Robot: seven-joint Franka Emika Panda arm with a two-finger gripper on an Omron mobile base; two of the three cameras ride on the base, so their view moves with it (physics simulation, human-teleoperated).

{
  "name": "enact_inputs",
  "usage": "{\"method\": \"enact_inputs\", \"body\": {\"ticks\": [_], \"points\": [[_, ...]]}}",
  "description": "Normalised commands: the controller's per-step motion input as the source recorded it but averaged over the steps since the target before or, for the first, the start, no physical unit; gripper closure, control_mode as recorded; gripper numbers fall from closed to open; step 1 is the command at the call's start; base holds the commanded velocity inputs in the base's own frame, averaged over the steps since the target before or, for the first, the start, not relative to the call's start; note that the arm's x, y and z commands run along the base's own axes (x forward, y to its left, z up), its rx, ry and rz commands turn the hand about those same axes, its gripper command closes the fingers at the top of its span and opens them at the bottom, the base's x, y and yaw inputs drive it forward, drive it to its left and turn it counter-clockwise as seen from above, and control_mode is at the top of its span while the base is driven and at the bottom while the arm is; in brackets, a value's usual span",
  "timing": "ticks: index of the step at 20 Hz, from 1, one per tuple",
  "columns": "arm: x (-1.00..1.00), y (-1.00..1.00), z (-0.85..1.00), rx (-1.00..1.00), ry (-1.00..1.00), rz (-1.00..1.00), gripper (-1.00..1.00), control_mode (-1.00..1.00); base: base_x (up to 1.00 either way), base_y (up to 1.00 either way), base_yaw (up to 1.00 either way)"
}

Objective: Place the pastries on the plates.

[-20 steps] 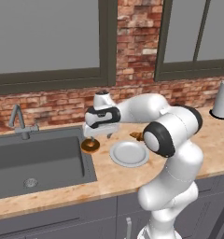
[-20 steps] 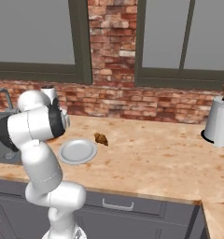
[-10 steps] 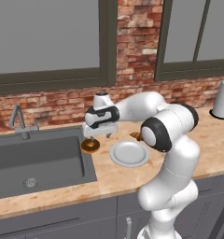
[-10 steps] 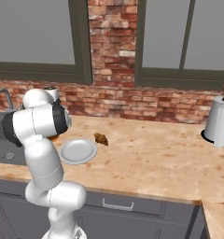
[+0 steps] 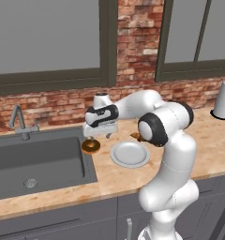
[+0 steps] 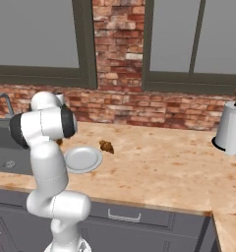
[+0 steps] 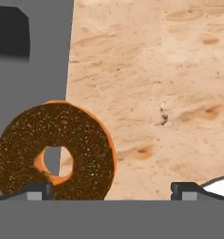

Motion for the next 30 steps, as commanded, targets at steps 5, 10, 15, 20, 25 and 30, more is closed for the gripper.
{"method": "enact_inputs", "body": {"ticks": [5,10,15,20,25,30], "points": [[0.01,0.01,-0.15,0.00,0.02,0.00,-1.00,-1.00,0.00,0.00,0.00],[0.00,0.00,-0.16,0.00,0.01,0.00,-1.00,-1.00,0.00,0.00,0.00],[0.00,0.00,-0.17,0.00,0.01,0.00,-1.00,-1.00,0.00,0.00,0.00],[0.00,0.00,-0.15,0.00,0.03,0.00,-1.00,-1.00,0.00,0.00,0.00],[0.00,0.01,-0.13,0.00,0.02,0.00,-1.00,-1.00,0.00,0.00,0.00],[0.00,0.02,-0.09,0.00,0.02,0.00,-1.00,-1.00,0.00,0.00,0.00]]}}
